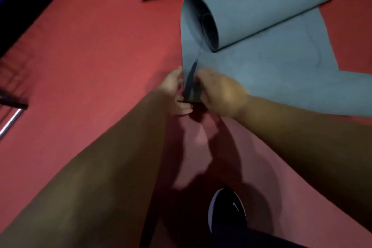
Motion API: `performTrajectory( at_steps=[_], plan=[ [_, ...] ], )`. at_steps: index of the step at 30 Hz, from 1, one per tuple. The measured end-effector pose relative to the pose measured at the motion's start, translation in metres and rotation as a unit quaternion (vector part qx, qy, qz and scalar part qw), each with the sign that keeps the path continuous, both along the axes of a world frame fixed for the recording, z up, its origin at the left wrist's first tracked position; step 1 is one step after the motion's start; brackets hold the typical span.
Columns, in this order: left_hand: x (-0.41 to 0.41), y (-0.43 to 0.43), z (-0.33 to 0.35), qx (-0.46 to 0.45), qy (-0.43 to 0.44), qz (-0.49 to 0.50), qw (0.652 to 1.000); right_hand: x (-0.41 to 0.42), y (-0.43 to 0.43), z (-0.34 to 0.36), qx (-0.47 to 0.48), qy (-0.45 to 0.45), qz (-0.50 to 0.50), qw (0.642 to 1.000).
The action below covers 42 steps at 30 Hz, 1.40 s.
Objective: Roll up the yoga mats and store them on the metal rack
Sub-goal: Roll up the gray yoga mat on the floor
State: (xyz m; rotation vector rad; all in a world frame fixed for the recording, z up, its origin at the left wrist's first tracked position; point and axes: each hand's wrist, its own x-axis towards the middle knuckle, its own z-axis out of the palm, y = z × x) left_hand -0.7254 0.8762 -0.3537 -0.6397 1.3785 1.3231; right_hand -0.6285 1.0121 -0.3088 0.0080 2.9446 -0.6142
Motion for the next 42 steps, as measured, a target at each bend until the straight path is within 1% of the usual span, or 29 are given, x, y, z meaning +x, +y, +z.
performTrajectory(
  at_steps=[2,3,4,6,8,9,11,12,13,15,18,19,20,22,25,27,29,30,31,32,33,34,35,36,37,38,40,41,42],
  plan=[
    [0.008,0.004,-0.011,0.013,0.02,-0.031,0.999,-0.002,0.02,-0.004,0.02,0.054,-0.076,0.995],
    [0.012,0.008,-0.014,0.014,0.034,-0.041,0.998,-0.003,0.033,-0.006,0.049,0.054,-0.105,0.992],
    [0.016,0.011,-0.015,0.011,0.05,-0.048,0.998,-0.004,0.045,-0.007,0.081,0.024,-0.132,0.988],
    [0.021,0.017,-0.025,0.006,0.086,-0.039,0.996,-0.009,0.065,-0.007,0.122,-0.082,-0.172,0.974],
    [0.027,0.015,-0.033,0.0,0.122,-0.03,0.992,-0.012,0.075,-0.008,0.112,-0.191,-0.191,0.956],
    [0.031,0.012,-0.037,-0.007,0.15,-0.046,0.988,-0.012,0.075,-0.009,0.104,-0.234,-0.184,0.949],
    [0.042,0.0,-0.043,-0.032,0.227,-0.119,0.966,-0.011,0.065,-0.011,0.112,-0.273,-0.154,0.943],
    [0.046,-0.007,-0.047,-0.042,0.261,-0.138,0.955,-0.01,0.058,-0.01,0.122,-0.274,-0.141,0.943],
    [0.049,-0.015,-0.045,-0.055,0.281,-0.129,0.949,-0.009,0.05,-0.007,0.128,-0.269,-0.134,0.945],
    [0.048,-0.031,-0.03,-0.062,0.297,-0.074,0.95,-0.006,0.03,0.002,0.108,-0.252,-0.138,0.952],
    [0.042,-0.071,0.001,-0.069,0.286,0.005,0.956,-0.005,-0.017,0.017,0.052,-0.231,-0.143,0.961],
    [0.041,-0.09,0.007,-0.077,0.298,0.029,0.951,-0.005,-0.037,0.018,0.035,-0.226,-0.141,0.963],
    [0.043,-0.112,0.015,-0.105,0.31,0.044,0.944,-0.003,-0.06,0.02,0.017,-0.219,-0.13,0.967],
    [0.055,-0.162,0.03,-0.168,0.327,0.077,0.927,0.002,-0.108,0.021,-0.034,-0.222,-0.086,0.971],
    [0.099,-0.235,0.059,-0.227,0.312,0.165,0.908,0.016,-0.176,0.023,-0.124,-0.261,0.01,0.957],
    [0.139,-0.28,0.076,-0.273,0.282,0.221,0.893,0.028,-0.21,0.027,-0.121,-0.288,0.056,0.948],
    [0.173,-0.321,0.078,-0.332,0.23,0.257,0.878,0.043,-0.234,0.027,-0.087,-0.309,0.103,0.942],
    [0.187,-0.336,0.077,-0.367,0.193,0.232,0.88,0.05,-0.24,0.027,-0.063,-0.317,0.123,0.938],
    [0.196,-0.348,0.075,-0.41,0.162,0.175,0.88,0.054,-0.243,0.028,-0.036,-0.322,0.135,0.936],
    [0.201,-0.353,0.073,-0.456,0.146,0.101,0.872,0.058,-0.243,0.03,-0.014,-0.326,0.145,0.934],
    [0.204,-0.353,0.074,-0.492,0.162,0.034,0.854,0.06,-0.242,0.031,0.005,-0.334,0.151,0.93],
    [0.205,-0.347,0.074,-0.509,0.199,-0.011,0.837,0.062,-0.238,0.032,0.015,-0.341,0.148,0.928],
    [0.203,-0.339,0.076,-0.503,0.264,-0.049,0.821,0.064,-0.231,0.033,0.025,-0.353,0.142,0.924],
    [0.2,-0.328,0.081,-0.472,0.334,-0.095,0.81,0.065,-0.224,0.033,0.023,-0.362,0.136,0.922],
    [0.194,-0.316,0.082,-0.42,0.39,-0.131,0.809,0.065,-0.214,0.028,0.025,-0.368,0.125,0.921],
    [0.187,-0.301,0.083,-0.359,0.424,-0.162,0.816,0.065,-0.205,0.025,0.028,-0.364,0.114,0.924],
    [0.174,-0.272,0.082,-0.242,0.404,-0.233,0.851,0.062,-0.191,0.018,0.025,-0.373,0.088,0.923],
    [0.169,-0.261,0.077,-0.214,0.384,-0.283,0.852,0.06,-0.184,0.014,0.039,-0.382,0.076,0.92],
    [0.166,-0.252,0.074,-0.211,0.366,-0.349,0.837,0.06,-0.178,0.013,0.044,-0.383,0.073,0.92]
  ],
)
